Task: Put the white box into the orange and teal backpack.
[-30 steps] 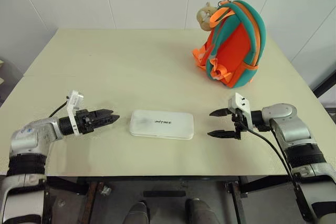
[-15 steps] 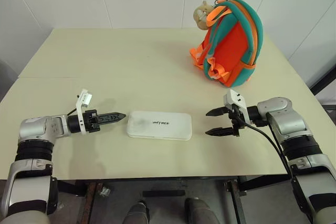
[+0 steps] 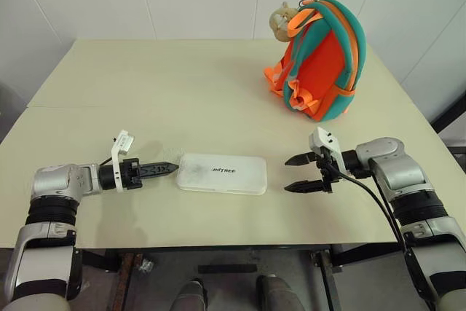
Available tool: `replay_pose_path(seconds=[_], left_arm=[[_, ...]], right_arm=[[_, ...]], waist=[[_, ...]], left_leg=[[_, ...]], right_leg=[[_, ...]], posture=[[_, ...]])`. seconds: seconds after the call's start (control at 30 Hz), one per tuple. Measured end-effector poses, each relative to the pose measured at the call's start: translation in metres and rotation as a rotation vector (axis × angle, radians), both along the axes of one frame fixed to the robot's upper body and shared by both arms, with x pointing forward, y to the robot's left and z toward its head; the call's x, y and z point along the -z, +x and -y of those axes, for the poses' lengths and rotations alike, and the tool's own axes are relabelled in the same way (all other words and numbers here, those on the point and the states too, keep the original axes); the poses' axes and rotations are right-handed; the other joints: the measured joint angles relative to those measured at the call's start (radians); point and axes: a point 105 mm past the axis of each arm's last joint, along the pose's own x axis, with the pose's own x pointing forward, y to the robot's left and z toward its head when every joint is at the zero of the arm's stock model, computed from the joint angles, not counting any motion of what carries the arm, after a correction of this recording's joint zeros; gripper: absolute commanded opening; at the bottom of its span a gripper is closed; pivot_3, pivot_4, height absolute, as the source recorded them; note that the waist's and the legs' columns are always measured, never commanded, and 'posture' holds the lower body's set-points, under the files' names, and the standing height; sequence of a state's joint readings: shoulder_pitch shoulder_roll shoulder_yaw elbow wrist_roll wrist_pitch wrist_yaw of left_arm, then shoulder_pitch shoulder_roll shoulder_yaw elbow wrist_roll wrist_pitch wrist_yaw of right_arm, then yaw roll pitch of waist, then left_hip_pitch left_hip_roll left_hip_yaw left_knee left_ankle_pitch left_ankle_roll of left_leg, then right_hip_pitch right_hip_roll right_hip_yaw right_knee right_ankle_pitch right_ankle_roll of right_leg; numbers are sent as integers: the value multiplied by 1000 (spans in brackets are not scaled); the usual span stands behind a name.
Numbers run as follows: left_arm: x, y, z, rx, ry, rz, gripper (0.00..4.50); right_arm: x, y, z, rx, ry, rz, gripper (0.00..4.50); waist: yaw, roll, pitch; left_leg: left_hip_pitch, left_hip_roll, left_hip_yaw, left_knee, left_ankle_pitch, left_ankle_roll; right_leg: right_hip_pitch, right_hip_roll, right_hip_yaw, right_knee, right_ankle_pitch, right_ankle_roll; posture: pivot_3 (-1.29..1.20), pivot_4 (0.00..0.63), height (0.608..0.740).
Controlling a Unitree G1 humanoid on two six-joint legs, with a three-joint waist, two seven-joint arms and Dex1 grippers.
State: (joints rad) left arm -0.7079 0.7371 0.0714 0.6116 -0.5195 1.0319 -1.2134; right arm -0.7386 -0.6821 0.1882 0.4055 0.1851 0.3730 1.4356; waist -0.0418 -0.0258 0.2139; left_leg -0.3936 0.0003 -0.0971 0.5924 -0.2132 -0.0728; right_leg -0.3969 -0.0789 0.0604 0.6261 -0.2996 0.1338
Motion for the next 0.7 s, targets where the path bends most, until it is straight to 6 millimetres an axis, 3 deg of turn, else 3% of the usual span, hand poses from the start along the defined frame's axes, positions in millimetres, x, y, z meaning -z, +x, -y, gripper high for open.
replay_pose_path(seconds=[0.33,0.7], left_arm=[[-1,16,27,31,-41,-100,4484],[-2,10,47,115,-105,-267,4484]], right_arm=[[9,5,-11,-19,9,-32,4500],[12,9,-29,-64,49,-14,4500]], waist=[[5,0,0],[7,0,0]], left_leg=[[0,0,0,2,0,0],[0,-1,-1,2,0,0]], right_leg=[[1,0,0,1,0,1],[1,0,0,1,0,2]], posture=[[0,150,740],[0,150,740]])
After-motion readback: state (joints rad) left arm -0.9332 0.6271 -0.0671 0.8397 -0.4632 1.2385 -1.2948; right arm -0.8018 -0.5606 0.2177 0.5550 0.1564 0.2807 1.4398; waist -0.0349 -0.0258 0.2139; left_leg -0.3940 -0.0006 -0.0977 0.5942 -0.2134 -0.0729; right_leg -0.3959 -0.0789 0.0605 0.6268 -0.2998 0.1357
